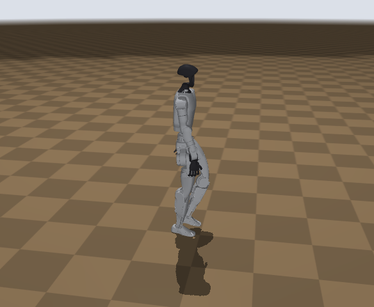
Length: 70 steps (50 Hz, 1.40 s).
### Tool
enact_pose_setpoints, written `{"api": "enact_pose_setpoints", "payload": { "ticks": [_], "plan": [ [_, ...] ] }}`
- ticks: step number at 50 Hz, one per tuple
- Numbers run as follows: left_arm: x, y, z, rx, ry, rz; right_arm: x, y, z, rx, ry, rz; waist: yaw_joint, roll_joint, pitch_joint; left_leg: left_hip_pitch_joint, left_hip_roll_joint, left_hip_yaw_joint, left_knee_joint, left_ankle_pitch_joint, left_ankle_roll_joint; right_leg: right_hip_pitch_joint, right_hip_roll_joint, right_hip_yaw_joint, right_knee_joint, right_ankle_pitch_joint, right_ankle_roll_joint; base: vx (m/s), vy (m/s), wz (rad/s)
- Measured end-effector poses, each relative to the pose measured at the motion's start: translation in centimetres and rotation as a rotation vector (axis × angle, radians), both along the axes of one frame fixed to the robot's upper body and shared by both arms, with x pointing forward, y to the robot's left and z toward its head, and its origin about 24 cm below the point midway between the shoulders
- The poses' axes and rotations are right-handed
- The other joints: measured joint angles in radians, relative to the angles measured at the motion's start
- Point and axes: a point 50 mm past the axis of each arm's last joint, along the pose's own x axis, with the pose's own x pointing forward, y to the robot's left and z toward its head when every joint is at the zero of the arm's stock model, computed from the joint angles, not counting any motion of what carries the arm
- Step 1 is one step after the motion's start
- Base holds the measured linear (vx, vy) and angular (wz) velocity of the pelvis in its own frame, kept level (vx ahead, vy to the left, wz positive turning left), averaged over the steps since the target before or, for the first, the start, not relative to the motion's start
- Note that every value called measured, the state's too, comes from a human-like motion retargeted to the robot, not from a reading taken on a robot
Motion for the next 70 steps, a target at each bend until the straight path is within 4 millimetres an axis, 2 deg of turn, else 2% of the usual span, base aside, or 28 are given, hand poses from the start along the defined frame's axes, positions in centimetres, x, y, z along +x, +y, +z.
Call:
{"api": "enact_pose_setpoints", "payload": {
  "ticks": [3,5,8,9,13,18,24,32,33,37,38,40,42,46,48,50,52,53,55,56,57,58,60,63,65,66,68,70],
  "plan": [
    [1.3,-0.6,-0.2,-0.036,-0.051,-0.014,0.8,0.3,0.2,0.011,-0.033,0.043,-0.007,0.026,0.002,0.018,-0.107,-0.202,-0.338,0.05,-0.142,0.022,0.035,-0.016,-0.013,-0.021,0.008,0.25,0.18,0.22],
    [1.9,-0.8,-0.2,-0.054,-0.073,-0.05,0.7,0.3,0.2,0.015,-0.024,0.077,0.004,0.047,0.01,0.069,-0.11,-0.278,-0.502,0.157,-0.242,0.065,0.074,-0.016,-0.035,-0.038,0.015,0.39,0.09,-0.43],
    [2.1,-0.7,-0.2,-0.073,-0.073,-0.138,-0.6,0.2,-0.2,0.014,0.031,0.134,0.021,0.023,-0.005,0.11,-0.098,-0.152,-0.515,0.15,-0.163,0.124,0.062,0.0,-0.057,-0.062,0.045,0.45,0.03,-0.5],
    [2.3,-0.5,-0.1,-0.065,-0.073,-0.16,-1.1,0.3,-0.3,0.01,0.045,0.152,0.016,0.017,-0.006,0.114,-0.094,-0.146,-0.51,0.142,-0.162,0.132,0.062,-0.001,-0.051,-0.066,0.051,0.41,0.0,-0.32],
    [2.8,0.9,0.0,0.021,-0.068,-0.2,-3.8,0.5,-1.1,-0.022,0.079,0.149,0.02,0.013,-0.01,0.167,-0.077,-0.162,-0.546,0.115,-0.178,0.132,0.058,-0.064,0.039,-0.052,0.077,0.37,-0.03,-0.47],
    [4.4,1.6,0.2,0.038,-0.085,-0.105,-6.6,0.1,-1.6,-0.067,0.11,0.071,-0.005,0.072,0.007,0.245,0.022,-0.158,-0.613,0.084,-0.202,0.005,0.065,-0.108,0.386,0.067,0.101,0.28,0.01,-0.52],
    [8.5,3.1,0.9,0.105,-0.166,-0.072,-10.0,-0.6,-1.8,-0.03,0.235,-0.04,-0.082,0.096,0.031,0.316,0.074,-0.122,-0.676,0.072,-0.237,-0.22,0.062,-0.141,0.677,-0.037,0.137,0.25,0.0,-0.08],
    [15.3,4.3,2.7,0.18,-0.406,-0.159,-14.3,-1.8,-1.4,-0.041,0.413,-0.102,-0.126,0.034,0.035,0.416,-0.022,-0.121,-0.757,0.038,-0.221,-0.387,0.042,-0.151,0.429,-0.133,0.073,0.34,-0.02,-0.04],
    [15.9,4.2,2.9,0.181,-0.433,-0.16,-14.6,-1.9,-1.4,-0.045,0.432,-0.101,-0.13,0.024,0.035,0.434,-0.04,-0.125,-0.768,0.029,-0.215,-0.396,0.039,-0.142,0.382,-0.123,0.064,0.37,-0.02,0.02],
    [17.2,3.7,3.3,0.154,-0.49,-0.15,-15.6,-2.0,-1.2,-0.044,0.488,-0.091,-0.126,0.015,0.028,0.507,-0.071,-0.113,-0.809,-0.006,-0.211,-0.404,0.022,-0.174,0.332,0.07,-0.072,0.45,-0.04,-0.16],
    [17.3,3.5,3.3,0.144,-0.495,-0.146,-15.6,-2.0,-1.2,-0.038,0.495,-0.088,-0.129,0.015,0.026,0.523,-0.078,-0.117,-0.815,-0.016,-0.206,-0.412,0.023,-0.139,0.353,0.101,-0.076,0.51,-0.04,-0.07],
    [17.0,3.0,3.0,0.124,-0.493,-0.137,-15.3,-2.0,-1.2,-0.023,0.502,-0.079,-0.144,0.02,0.018,0.55,-0.086,-0.126,-0.819,-0.039,-0.189,-0.404,0.008,-0.162,0.395,0.117,-0.064,0.6,-0.05,0.13],
    [15.9,2.7,2.6,0.104,-0.466,-0.128,-14.9,-1.8,-1.3,-0.012,0.484,-0.072,-0.171,0.02,0.006,0.574,-0.094,-0.121,-0.809,-0.062,-0.17,-0.389,0.001,-0.119,0.391,0.121,-0.017,0.62,-0.07,0.26],
    [12.7,2.0,1.5,0.07,-0.38,-0.129,-13.8,-1.4,-1.5,0.011,0.4,-0.104,-0.205,0.003,-0.019,0.612,-0.103,-0.053,-0.731,-0.098,-0.117,-0.319,-0.032,-0.029,0.35,0.134,0.152,0.62,-0.03,0.23],
    [10.8,1.5,1.0,0.059,-0.335,-0.131,-13.6,-1.3,-1.6,0.014,0.376,-0.136,-0.196,-0.017,-0.037,0.602,-0.109,-0.02,-0.632,-0.058,-0.091,-0.267,-0.062,-0.009,0.308,0.12,0.21,0.62,-0.02,-0.13],
    [8.9,1.3,0.6,0.062,-0.294,-0.108,-13.1,-1.0,-1.6,0.016,0.364,-0.155,-0.167,-0.067,-0.046,0.558,-0.123,0.003,-0.462,0.032,0.0,-0.215,-0.109,0.001,0.272,0.103,0.226,0.62,-0.14,-0.85],
    [7.5,2.0,0.5,0.083,-0.267,-0.057,-11.6,-0.3,-1.7,0.016,0.351,-0.149,-0.093,-0.098,0.007,0.454,-0.033,-0.065,-0.111,0.069,0.0,-0.142,-0.038,0.073,0.243,0.089,0.185,0.57,-0.54,-1.71],
    [7.2,2.1,0.5,0.089,-0.261,-0.038,-10.7,-0.2,-1.6,0.012,0.335,-0.15,-0.066,-0.099,0.029,0.348,-0.016,-0.143,0.071,0.058,0.0,-0.122,-0.012,0.084,0.224,0.092,0.167,0.36,-0.41,-1.15],
    [5.9,2.2,0.4,0.096,-0.223,0.009,-9.3,0.3,-1.6,0.009,0.307,-0.129,-0.024,-0.1,0.042,0.193,0.037,-0.158,0.294,-0.035,0.0,-0.098,0.008,0.104,0.184,0.102,0.163,0.29,-0.15,0.18],
    [5.6,2.3,0.3,0.098,-0.2,0.026,-8.2,0.4,-1.5,0.013,0.281,-0.107,-0.087,-0.092,0.048,0.12,0.09,-0.202,0.364,-0.096,0.0,-0.073,0.038,0.017,0.151,0.09,0.135,0.35,-0.17,1.59],
    [5.1,2.3,0.3,0.096,-0.174,0.047,-7.2,0.4,-1.4,0.01,0.258,-0.073,-0.102,-0.085,0.052,0.069,0.148,-0.194,0.406,-0.151,0.0,-0.055,0.057,-0.016,0.131,0.081,0.122,0.33,-0.07,0.42],
    [4.2,2.1,0.2,0.087,-0.142,0.077,-6.4,0.3,-1.3,-0.01,0.241,-0.016,-0.02,-0.082,0.052,0.062,0.213,-0.082,0.392,-0.194,0.0,-0.053,0.052,0.059,0.133,0.079,0.14,0.21,0.32,-0.86],
    [2.8,1.4,0.1,0.06,-0.081,0.088,-5.0,0.2,-1.2,-0.036,0.191,0.073,-0.015,-0.087,0.046,-0.027,0.148,-0.02,0.265,-0.179,0.0,-0.045,0.014,0.05,0.096,0.104,0.185,0.14,0.66,0.03],
    [0.8,1.2,0.2,0.034,-0.019,0.107,-2.1,0.6,-0.6,-0.058,0.067,0.196,-0.013,-0.079,0.043,-0.112,0.064,-0.087,-0.074,-0.05,-0.217,-0.037,0.027,0.065,0.088,0.093,0.22,0.27,0.25,0.2],
    [-0.5,1.3,0.3,0.031,0.022,0.106,-0.6,1.1,-0.2,-0.055,0.006,0.254,-0.002,-0.057,0.058,-0.106,0.067,-0.174,-0.305,0.048,-0.355,-0.007,0.076,0.068,0.093,0.064,0.224,0.39,0.0,-0.51],
    [-1.1,1.1,0.4,0.027,0.045,0.098,0.0,1.3,-0.1,-0.047,-0.012,0.277,0.01,-0.052,0.064,-0.081,0.071,-0.214,-0.388,0.058,-0.396,0.01,0.089,0.082,0.1,0.056,0.237,0.53,0.08,-0.76],
    [-2.3,0.7,0.4,0.009,0.091,0.076,0.9,1.5,0.3,-0.031,-0.039,0.309,0.031,-0.053,0.063,-0.033,0.06,-0.274,-0.456,-0.036,-0.41,0.041,0.085,0.081,0.119,0.035,0.264,0.57,0.15,-0.83],
    [-3.5,-0.1,0.5,-0.021,0.141,0.056,1.2,1.4,0.4,-0.031,-0.042,0.323,0.055,-0.069,0.045,0.01,0.06,-0.138,-0.417,-0.2,-0.28,0.064,0.07,0.143,0.142,0.022,0.283,0.69,0.28,-0.8]
  ]
}}
